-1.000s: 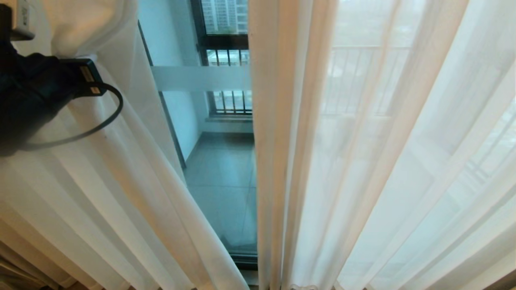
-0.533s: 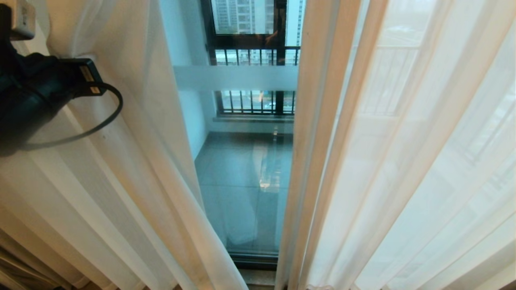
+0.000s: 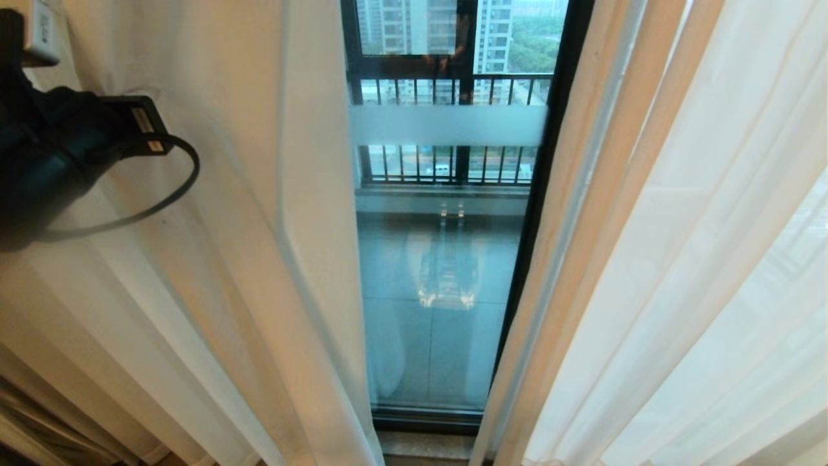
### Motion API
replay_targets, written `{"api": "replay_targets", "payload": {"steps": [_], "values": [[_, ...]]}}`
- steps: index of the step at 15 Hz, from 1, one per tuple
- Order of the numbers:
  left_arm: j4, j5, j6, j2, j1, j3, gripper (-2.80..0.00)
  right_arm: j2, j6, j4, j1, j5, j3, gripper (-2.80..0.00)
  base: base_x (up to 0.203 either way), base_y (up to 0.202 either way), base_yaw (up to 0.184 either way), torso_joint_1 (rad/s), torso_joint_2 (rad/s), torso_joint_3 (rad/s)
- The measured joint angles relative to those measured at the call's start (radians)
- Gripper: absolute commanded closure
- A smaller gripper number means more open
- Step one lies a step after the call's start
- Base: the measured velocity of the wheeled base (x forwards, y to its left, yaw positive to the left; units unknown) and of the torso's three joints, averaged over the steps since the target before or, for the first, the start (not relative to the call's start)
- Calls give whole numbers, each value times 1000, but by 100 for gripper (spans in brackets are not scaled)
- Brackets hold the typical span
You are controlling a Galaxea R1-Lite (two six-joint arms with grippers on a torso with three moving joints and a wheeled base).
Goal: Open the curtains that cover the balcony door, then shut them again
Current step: Pull the inner curtains open on both sides
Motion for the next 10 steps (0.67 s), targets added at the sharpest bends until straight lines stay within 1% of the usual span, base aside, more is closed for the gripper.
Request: {"api": "replay_targets", "payload": {"steps": [4,10], "values": [[0,0,0,3,0,-2,0,0,0,0,0,0,0,0,0,179,0,1,2,1],[0,1,0,17,1,-50,0,0,0,0,0,0,0,0,0,181,1,3,3,4]]}}
